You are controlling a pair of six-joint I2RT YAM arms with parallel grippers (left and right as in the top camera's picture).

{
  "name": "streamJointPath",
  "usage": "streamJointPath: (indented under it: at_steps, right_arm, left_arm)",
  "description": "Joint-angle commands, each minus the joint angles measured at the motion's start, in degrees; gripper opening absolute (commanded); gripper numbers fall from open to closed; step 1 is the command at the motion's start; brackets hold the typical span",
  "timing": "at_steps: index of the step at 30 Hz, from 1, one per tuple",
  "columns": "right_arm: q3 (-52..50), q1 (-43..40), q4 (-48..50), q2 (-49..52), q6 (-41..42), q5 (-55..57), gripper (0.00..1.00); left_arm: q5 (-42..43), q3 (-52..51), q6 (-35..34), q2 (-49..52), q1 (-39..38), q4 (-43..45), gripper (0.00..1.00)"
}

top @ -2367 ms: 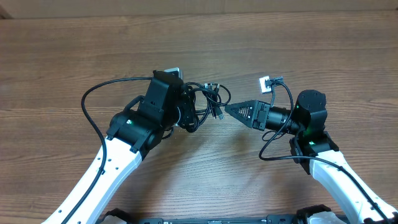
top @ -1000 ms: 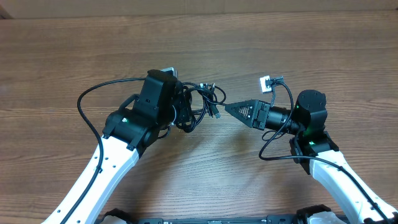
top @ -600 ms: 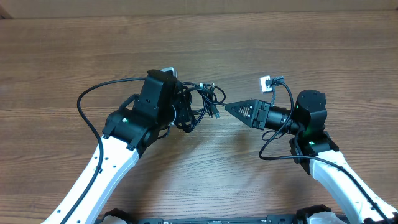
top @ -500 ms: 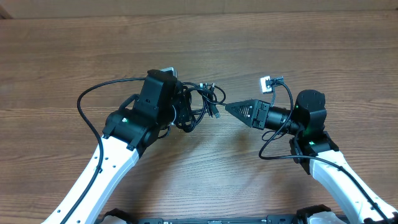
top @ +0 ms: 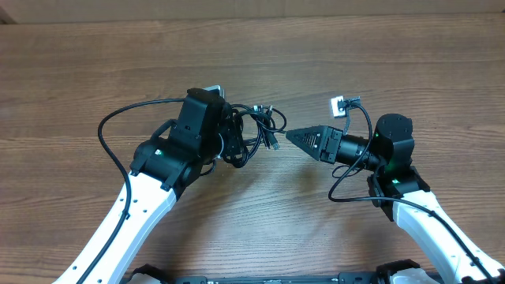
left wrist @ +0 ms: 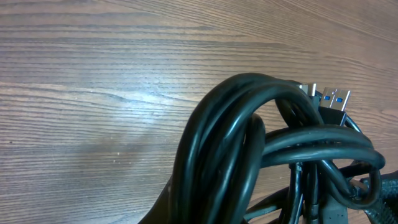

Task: Untangle cables

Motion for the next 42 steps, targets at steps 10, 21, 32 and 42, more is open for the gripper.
streamJointPath:
  at_steps: [10,21,32,42]
  right_arm:
    - [0.8,0.2,1.4,-0.2,0.3,-0.5,0.46]
    - [0.8,0.4,2.4,-0.2,1.3,-1.2,0.46]
    - [0.8,1.7,5.0,-0.2,2.6,-0.9,0.46]
    - [0.8,3.4,6.7,-0.2,4.6,1.8,0.43]
  left_arm:
    - [1.4,0.4,-0.4,-1.0,-0.4,0.7,0.04]
    - [0.9,0.4,-0.6,-0.4,-1.8,1.4,0.04]
    - [1.2,0.4,-0.5,1.2,-2.5,2.0,0.04]
    - [2.3,0.4,-0.5,1.2,-3.5,4.2,0.04]
